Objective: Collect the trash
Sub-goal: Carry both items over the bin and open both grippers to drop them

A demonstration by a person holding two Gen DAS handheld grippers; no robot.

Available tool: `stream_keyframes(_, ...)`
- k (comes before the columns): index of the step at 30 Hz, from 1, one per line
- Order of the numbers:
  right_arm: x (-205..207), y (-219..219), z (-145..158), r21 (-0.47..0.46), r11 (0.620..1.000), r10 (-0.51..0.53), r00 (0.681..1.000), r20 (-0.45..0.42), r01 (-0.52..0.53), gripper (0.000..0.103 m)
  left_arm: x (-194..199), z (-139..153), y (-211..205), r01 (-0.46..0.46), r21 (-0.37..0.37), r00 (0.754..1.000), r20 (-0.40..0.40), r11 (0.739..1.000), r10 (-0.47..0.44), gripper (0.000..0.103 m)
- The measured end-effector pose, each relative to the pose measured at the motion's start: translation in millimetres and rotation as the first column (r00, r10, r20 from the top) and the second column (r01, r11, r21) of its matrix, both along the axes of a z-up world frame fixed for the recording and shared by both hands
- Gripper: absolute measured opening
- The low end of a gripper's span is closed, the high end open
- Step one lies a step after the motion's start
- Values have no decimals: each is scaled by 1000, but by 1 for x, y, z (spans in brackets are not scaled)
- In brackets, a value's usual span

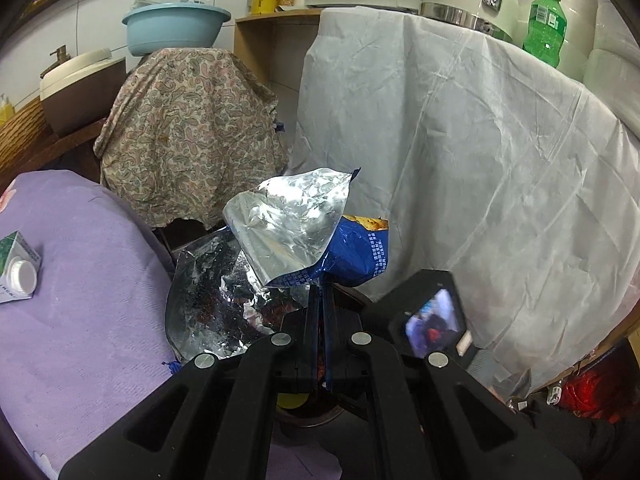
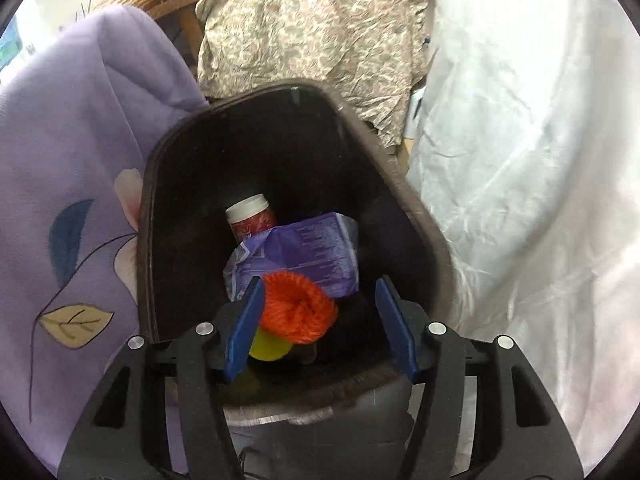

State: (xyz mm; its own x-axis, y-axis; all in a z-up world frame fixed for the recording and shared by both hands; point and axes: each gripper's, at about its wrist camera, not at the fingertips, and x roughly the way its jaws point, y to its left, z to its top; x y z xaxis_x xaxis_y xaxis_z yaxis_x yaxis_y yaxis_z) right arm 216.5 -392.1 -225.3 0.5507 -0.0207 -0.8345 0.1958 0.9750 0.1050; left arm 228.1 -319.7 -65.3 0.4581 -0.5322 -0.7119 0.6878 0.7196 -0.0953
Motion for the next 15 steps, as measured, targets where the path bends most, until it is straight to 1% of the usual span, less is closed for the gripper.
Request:
stream_keyframes(3, -15, -6, 10, 6, 1000, -23, 999, 30, 22, 61, 8, -7, -9, 2, 2, 999, -41, 1000, -2, 3)
stream_keyframes(5, -29, -11, 15, 5, 999, -48, 998, 47, 48, 66, 14, -14, -18, -4, 24, 998, -60, 1000, 6, 3)
stream_keyframes(9, -49, -20, 24, 25, 996, -84, 994, 70, 82, 66, 27, -33, -35, -14, 64, 993, -118, 998, 21, 3)
stream_keyframes(15, -70, -24, 31, 3, 994, -106, 992, 71, 106, 67, 36, -60, -53, -9, 123, 984, -176, 992, 31, 3)
